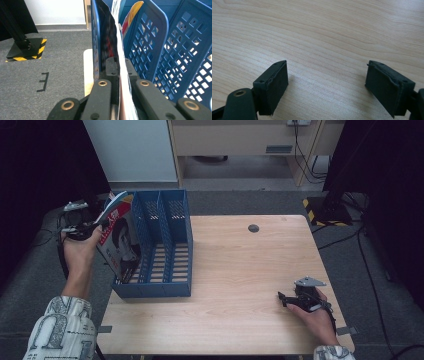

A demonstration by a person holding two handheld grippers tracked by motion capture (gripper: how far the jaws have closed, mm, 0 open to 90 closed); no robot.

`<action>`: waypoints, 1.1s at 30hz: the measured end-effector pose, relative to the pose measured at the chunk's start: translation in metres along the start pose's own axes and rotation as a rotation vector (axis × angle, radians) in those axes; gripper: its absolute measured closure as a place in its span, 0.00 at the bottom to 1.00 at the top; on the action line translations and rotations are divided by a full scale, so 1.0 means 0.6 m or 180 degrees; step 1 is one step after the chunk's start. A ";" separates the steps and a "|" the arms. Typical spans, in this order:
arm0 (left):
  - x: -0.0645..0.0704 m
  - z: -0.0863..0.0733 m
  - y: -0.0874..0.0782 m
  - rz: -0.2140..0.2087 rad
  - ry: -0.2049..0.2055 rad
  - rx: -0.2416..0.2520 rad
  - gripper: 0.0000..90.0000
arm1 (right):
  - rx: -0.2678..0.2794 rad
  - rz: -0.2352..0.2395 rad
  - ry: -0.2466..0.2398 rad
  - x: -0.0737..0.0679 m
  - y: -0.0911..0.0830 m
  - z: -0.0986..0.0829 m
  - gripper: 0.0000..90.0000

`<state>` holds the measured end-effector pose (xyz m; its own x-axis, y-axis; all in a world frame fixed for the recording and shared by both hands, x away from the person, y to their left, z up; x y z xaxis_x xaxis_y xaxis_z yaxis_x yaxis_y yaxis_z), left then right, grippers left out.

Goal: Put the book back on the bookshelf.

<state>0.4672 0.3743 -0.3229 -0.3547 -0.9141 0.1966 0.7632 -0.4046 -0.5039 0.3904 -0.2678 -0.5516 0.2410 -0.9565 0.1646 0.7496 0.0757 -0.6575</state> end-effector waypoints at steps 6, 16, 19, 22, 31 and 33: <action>-0.003 -0.001 -0.001 0.0017 -0.0032 -0.0022 0.96 | -0.0005 0.0000 0.0005 0.000 0.000 0.000 0.20; -0.005 -0.003 -0.002 0.0013 -0.0050 -0.0053 0.96 | -0.0005 0.0000 0.0005 0.000 0.000 0.000 0.20; -0.004 -0.004 -0.002 0.0015 -0.0041 -0.0056 0.96 | -0.0005 0.0001 0.0004 0.000 0.000 0.000 0.20; -0.002 -0.004 -0.001 0.0019 -0.0029 -0.0061 0.95 | -0.0004 0.0001 0.0004 0.000 0.000 0.000 0.20; -0.004 -0.004 -0.002 0.0008 -0.0032 -0.0052 0.93 | -0.0004 0.0001 0.0004 0.000 0.000 0.000 0.20; -0.004 -0.004 -0.003 0.0016 -0.0032 -0.0041 0.92 | -0.0004 0.0001 0.0003 0.000 0.000 0.000 0.20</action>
Point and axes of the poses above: each handheld gripper's, and its own axes: y roughly forward along the jaws, z roughly out of its top, x roughly to its right, the point moved 2 cm from there along y, roughly forward along the jaws, and after that the axes turned 14 degrees about -z, right-handed, at the moved point
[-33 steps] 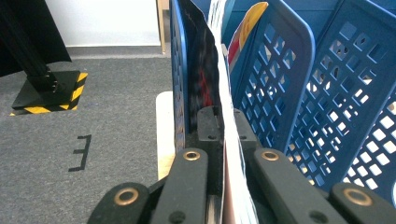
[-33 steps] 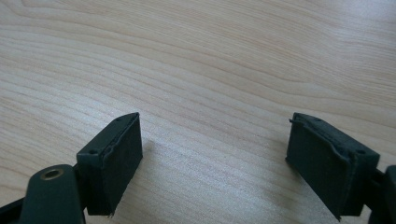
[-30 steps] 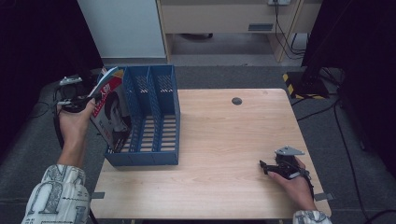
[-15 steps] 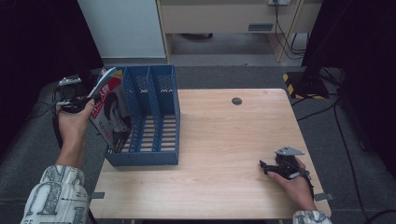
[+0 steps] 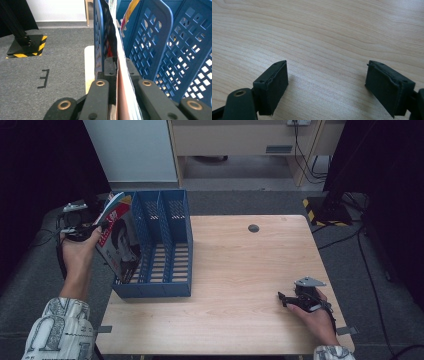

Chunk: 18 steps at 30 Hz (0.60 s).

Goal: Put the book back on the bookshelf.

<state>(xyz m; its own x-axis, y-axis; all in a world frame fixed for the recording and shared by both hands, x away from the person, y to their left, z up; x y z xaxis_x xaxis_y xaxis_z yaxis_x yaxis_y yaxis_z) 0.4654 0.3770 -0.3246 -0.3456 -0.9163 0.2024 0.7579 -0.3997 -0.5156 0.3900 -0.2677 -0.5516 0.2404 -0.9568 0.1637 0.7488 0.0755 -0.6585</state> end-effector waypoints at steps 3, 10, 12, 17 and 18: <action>0.001 0.000 -0.001 0.0016 0.0014 0.0031 0.88 | 0.0000 0.0000 0.0001 0.000 0.000 0.000 0.20; 0.002 0.000 -0.001 0.0061 0.0037 0.0057 0.74 | 0.0001 0.0000 0.0001 0.000 0.000 0.000 0.20; 0.001 0.000 0.000 0.0088 0.0032 0.0065 0.67 | 0.0001 0.0000 0.0001 0.000 0.000 0.000 0.20; -0.003 -0.003 0.000 0.0134 0.0051 0.0075 0.51 | -0.0001 -0.0001 0.0002 0.000 0.000 0.000 0.20; -0.004 -0.004 0.000 0.0121 0.0047 0.0087 0.50 | -0.0002 -0.0001 0.0004 0.000 0.000 0.000 0.20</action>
Point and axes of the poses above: each handheld gripper's, and its own axes: y roughly forward along the jaws, z roughly out of its top, x roughly to its right, the point moved 2 cm from there along y, roughly forward along the jaws, and after that the axes turned 14 degrees about -z, right-handed, at the moved point
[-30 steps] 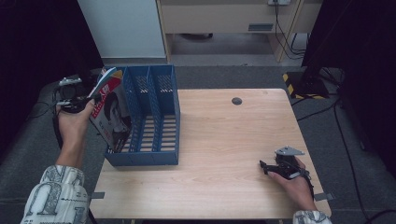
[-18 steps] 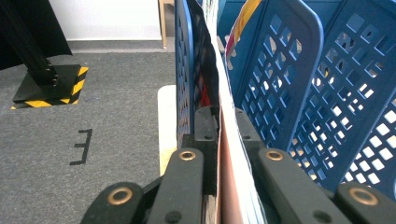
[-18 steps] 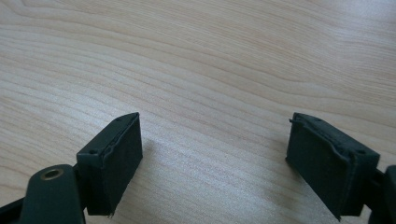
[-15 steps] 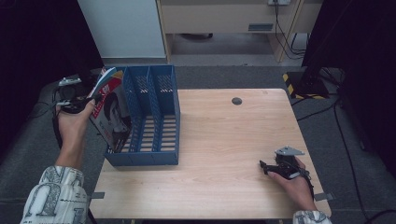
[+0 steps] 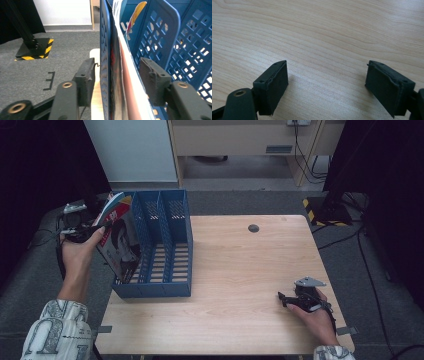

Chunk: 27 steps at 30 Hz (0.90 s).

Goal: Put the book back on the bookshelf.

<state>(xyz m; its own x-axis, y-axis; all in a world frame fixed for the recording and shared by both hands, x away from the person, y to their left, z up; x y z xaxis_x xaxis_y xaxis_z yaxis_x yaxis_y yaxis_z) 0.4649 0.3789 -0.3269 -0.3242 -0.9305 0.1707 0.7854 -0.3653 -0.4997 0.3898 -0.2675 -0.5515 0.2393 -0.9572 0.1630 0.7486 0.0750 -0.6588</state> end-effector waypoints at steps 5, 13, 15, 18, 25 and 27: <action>0.000 -0.001 -0.001 -0.0034 0.0017 0.0033 0.41 | 0.0001 0.0000 0.0000 0.000 0.000 0.000 0.20; -0.002 -0.004 -0.005 -0.0072 0.0004 0.0027 0.34 | 0.0000 0.0000 0.0004 0.000 0.000 0.000 0.20; -0.001 -0.005 -0.006 -0.0096 -0.0002 0.0038 0.32 | 0.0000 0.0000 0.0004 0.000 0.000 0.000 0.20; 0.001 -0.005 -0.007 -0.0107 0.0031 0.0046 0.28 | 0.0000 -0.0002 0.0005 0.000 0.000 0.000 0.20; -0.003 -0.008 -0.011 -0.0173 0.0044 0.0100 0.15 | -0.0001 -0.0002 0.0005 -0.001 0.000 0.000 0.20; -0.004 -0.008 -0.013 -0.0206 0.0053 0.0115 0.14 | -0.0001 -0.0002 0.0005 0.000 0.000 0.000 0.20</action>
Point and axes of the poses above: each handheld gripper's, and its own axes: y roughly forward along the jaws, z roughly out of its top, x roughly to its right, the point moved 2 cm from there along y, roughly forward along the jaws, and after that the axes turned 14 degrees about -z, right-handed, at the moved point
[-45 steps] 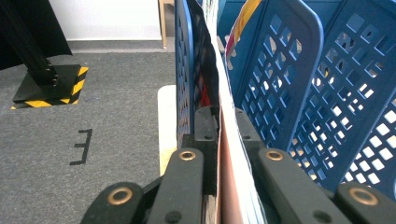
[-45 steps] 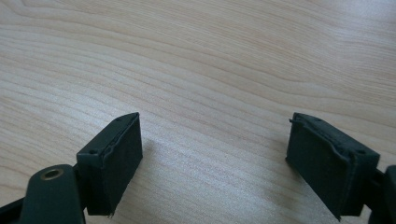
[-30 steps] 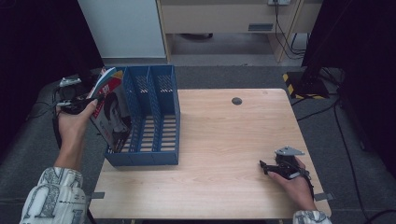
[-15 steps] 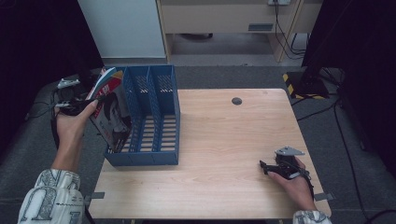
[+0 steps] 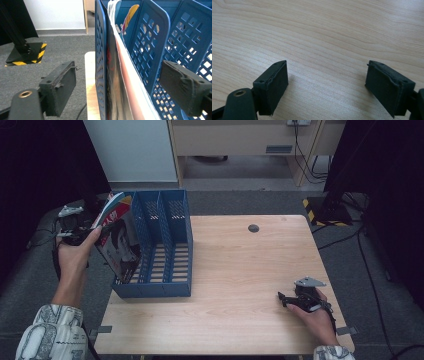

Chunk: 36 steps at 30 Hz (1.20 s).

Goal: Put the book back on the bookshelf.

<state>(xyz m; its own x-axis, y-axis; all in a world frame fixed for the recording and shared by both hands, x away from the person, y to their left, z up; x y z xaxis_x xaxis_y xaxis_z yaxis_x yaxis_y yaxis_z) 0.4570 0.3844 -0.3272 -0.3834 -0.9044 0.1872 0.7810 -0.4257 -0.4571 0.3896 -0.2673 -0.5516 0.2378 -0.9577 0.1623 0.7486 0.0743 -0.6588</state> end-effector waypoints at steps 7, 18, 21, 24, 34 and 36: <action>-0.001 0.003 -0.015 -0.0034 0.0025 0.0057 0.13 | -0.0004 0.0001 0.0006 0.000 0.000 0.000 0.20; 0.013 0.014 -0.042 -0.0097 0.0096 0.0168 0.12 | -0.0005 -0.0002 0.0014 -0.001 -0.001 0.000 0.20; 0.023 0.015 -0.052 -0.0107 0.0132 0.0197 0.12 | -0.0003 -0.0006 0.0013 -0.001 -0.001 0.000 0.20; 0.028 0.017 -0.058 -0.0119 0.0159 0.0235 0.12 | -0.0003 -0.0006 0.0013 -0.001 -0.001 0.000 0.20; 0.060 0.029 -0.066 -0.0156 0.0274 0.0259 0.13 | -0.0005 -0.0014 0.0006 -0.002 -0.002 -0.001 0.20; 0.067 0.031 -0.066 -0.0218 0.0291 0.0261 0.13 | -0.0004 -0.0015 0.0005 -0.002 -0.002 -0.001 0.20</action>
<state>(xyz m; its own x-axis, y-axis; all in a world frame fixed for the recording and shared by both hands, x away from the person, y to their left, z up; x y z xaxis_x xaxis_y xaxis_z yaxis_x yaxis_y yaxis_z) 0.4196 0.3644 -0.2856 -0.4776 -0.8683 0.1340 0.7877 -0.4907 -0.3725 0.3882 -0.2663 -0.5515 0.2334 -0.9585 0.1641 0.7490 0.0696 -0.6589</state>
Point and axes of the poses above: each handheld gripper's, and its own axes: y roughly forward along the jaws, z roughly out of its top, x roughly to its right, the point moved 2 cm from there along y, roughly forward along the jaws, and after that the axes turned 14 degrees about -z, right-handed, at the moved point
